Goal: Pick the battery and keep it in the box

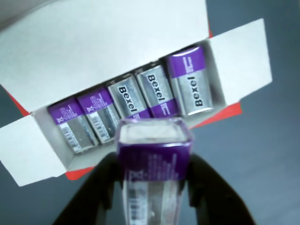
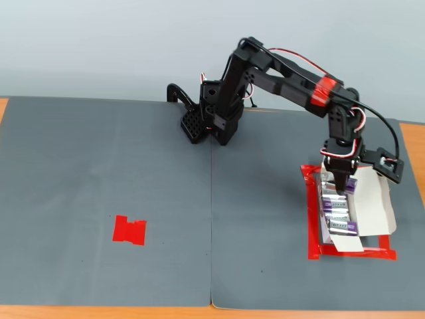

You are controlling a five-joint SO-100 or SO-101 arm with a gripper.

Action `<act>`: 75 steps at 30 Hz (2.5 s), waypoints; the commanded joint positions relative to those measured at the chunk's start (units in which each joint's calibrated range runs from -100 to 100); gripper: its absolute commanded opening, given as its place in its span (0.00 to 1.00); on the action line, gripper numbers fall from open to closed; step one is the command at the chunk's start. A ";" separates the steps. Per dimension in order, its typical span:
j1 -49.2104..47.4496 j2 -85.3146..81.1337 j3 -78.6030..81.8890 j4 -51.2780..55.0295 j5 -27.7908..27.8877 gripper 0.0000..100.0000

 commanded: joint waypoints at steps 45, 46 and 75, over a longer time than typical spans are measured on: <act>-2.00 9.86 -5.58 -3.32 0.18 0.23; -2.00 9.18 -5.58 -3.32 0.18 0.23; 21.12 -38.29 17.85 -4.10 0.02 0.02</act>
